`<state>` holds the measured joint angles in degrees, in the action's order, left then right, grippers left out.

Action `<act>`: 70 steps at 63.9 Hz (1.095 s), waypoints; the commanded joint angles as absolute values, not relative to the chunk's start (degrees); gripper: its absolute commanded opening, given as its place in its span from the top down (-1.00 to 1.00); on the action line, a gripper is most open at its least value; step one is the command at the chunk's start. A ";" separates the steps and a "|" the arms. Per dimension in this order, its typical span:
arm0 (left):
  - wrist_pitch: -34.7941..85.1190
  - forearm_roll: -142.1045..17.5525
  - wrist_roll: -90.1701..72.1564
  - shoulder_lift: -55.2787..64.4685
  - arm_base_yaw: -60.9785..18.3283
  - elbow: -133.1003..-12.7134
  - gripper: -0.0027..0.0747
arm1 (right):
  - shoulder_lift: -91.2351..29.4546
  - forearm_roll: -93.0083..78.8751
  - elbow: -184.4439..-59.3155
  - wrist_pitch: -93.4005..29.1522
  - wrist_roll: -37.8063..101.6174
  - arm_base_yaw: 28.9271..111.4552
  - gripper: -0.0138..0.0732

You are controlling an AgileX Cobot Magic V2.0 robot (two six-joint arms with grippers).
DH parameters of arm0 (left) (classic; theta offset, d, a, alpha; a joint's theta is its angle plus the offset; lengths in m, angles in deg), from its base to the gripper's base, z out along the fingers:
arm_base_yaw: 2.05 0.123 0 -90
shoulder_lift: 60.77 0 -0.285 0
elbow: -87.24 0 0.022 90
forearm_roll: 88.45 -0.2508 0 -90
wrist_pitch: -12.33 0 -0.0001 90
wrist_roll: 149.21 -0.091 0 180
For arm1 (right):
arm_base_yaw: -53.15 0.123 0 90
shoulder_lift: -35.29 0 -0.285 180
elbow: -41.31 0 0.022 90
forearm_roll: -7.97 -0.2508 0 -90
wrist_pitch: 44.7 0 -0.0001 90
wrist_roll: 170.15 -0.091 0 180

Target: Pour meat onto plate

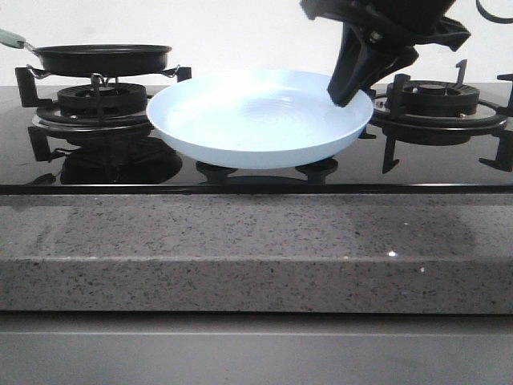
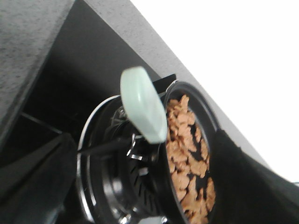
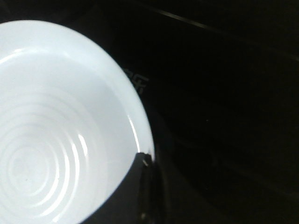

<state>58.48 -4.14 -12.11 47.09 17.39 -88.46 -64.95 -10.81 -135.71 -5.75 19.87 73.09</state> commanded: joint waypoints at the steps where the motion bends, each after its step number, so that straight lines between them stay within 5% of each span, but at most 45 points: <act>1: 61.02 1.43 -12.62 46.93 17.53 -92.43 -0.53 | -62.82 -11.06 -137.12 -7.58 20.45 73.12 0.84; 28: 64.08 7.47 -12.62 53.32 17.53 -99.17 -0.48 | -62.82 -11.06 -137.12 -7.52 20.45 73.12 0.84; 70: 69.22 8.92 -12.62 54.68 17.53 -99.49 0.96 | -62.82 -11.06 -137.12 -7.52 20.45 73.12 0.84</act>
